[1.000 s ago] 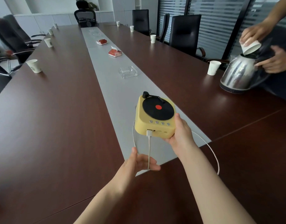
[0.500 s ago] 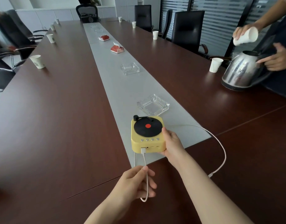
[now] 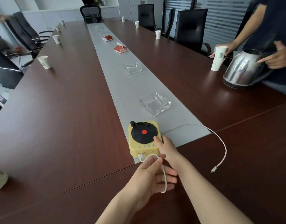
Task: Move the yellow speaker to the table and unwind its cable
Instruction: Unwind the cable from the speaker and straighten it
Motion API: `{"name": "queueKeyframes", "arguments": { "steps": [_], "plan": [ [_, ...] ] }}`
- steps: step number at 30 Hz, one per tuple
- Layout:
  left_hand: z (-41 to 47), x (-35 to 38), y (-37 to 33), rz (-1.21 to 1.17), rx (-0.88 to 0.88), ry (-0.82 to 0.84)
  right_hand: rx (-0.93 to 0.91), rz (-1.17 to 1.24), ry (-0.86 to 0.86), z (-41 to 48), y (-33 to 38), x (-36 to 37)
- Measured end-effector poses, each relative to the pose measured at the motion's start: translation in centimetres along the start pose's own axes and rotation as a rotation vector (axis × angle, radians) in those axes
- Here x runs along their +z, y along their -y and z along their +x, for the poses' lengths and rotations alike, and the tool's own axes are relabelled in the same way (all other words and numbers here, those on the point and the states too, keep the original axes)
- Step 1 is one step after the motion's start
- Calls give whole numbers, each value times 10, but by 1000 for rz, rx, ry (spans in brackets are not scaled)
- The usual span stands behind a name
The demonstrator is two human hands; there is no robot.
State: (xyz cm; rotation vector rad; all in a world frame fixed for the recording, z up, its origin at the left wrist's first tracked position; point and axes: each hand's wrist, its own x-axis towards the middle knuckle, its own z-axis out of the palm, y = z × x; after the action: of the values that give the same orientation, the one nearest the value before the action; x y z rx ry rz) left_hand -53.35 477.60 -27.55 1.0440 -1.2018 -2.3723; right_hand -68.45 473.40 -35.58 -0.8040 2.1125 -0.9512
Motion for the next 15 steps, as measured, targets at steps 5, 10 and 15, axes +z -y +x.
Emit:
{"name": "queueKeyframes", "arguments": {
  "steps": [5,10,15],
  "plan": [
    [5,4,0,-16,12,-33,-103,-177,-96,-1,-18,-20],
    [7,6,9,4,11,-47,-20,-569,-496,-5,-58,-74],
    [11,7,17,7,11,-57,277,-586,-576,-11,-101,-121]
  ]
}}
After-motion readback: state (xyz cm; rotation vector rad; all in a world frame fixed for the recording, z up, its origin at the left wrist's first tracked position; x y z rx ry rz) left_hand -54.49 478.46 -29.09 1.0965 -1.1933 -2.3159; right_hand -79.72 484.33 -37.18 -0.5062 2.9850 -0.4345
